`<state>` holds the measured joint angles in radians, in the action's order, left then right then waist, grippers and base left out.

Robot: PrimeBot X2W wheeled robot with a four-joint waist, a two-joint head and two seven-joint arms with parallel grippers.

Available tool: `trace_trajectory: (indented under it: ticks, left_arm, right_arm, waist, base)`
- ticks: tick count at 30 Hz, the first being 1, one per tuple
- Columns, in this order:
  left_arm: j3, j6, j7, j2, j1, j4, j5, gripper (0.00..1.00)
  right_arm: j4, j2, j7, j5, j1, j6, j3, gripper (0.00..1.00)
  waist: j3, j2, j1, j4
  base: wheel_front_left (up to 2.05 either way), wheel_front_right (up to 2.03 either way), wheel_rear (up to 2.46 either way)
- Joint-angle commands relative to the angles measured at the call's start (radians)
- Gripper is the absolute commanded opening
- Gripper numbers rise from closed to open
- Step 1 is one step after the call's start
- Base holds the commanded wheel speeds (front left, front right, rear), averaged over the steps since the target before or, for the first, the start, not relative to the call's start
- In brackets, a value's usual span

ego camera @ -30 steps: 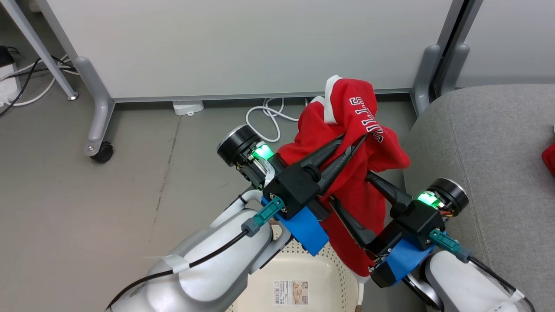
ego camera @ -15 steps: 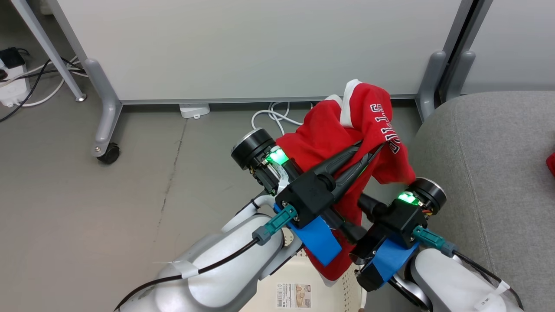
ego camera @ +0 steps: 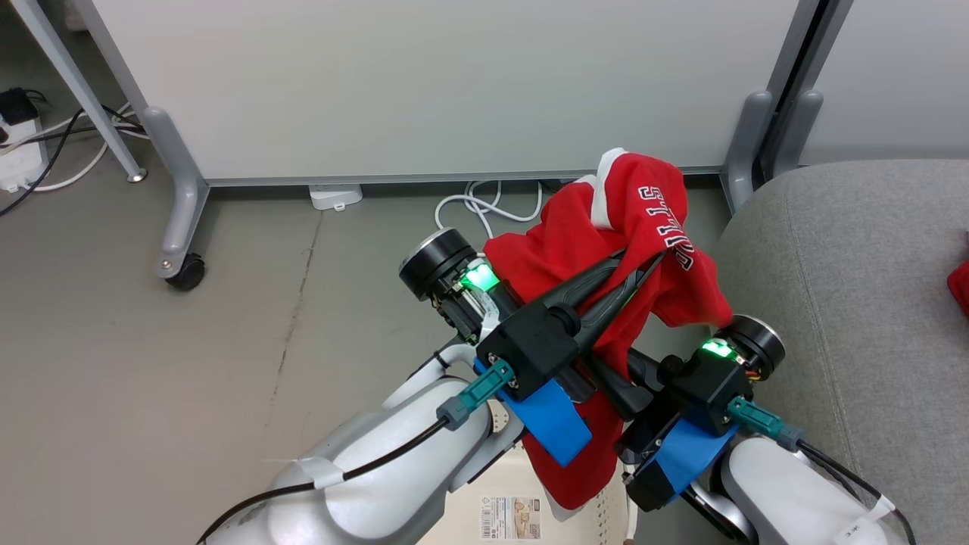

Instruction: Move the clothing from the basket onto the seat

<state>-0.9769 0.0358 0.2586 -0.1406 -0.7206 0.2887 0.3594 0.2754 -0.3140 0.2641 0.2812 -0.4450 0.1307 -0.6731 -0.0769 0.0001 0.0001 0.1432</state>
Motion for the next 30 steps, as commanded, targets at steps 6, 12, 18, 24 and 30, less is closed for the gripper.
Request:
trace_trajectory:
  ticks: [6,12,18,24,30]
  left_arm:
    - [-0.001,-0.005,0.006,-0.006,-0.007,0.003,0.006,0.0]
    - [0.005,-0.018,0.007,-0.006,-0.013,0.0,0.001,1.0]
    - [0.003,-0.023,0.007,-0.006,-0.02,0.005,-0.002,1.0]
    - [0.01,-0.028,0.007,-0.01,-0.022,0.007,-0.003,1.0]
    - [0.018,-0.042,0.007,-0.023,-0.021,0.003,-0.006,1.0]
  right_arm:
    - [-0.009,0.008,0.0,-0.009,0.022,0.0,0.015,0.0]
    - [-0.014,0.013,0.0,-0.012,0.025,0.0,0.023,0.0]
    - [-0.015,0.015,0.0,-0.018,0.028,0.0,0.031,0.0]
    - [-0.014,0.015,0.0,-0.021,0.035,0.0,0.046,0.0]
    - [-0.013,0.027,0.0,-0.027,0.061,0.0,0.103,0.0]
  waist:
    - [-0.005,-0.0001,-0.0001,-0.001]
    - [-0.014,-0.0001,-0.0001,-0.004]
    - [-0.021,-0.0001,-0.0001,-0.006]
    - [-0.027,-0.0001,-0.0001,-0.012]
    - [-0.046,-0.0001,-0.0001,-0.038]
  base:
    - [0.0,0.0,0.0]
    - [0.0,0.0,0.0]
    - [0.0,0.0,0.0]
    - [0.0,0.0,0.0]
    - [0.0,0.0,0.0]
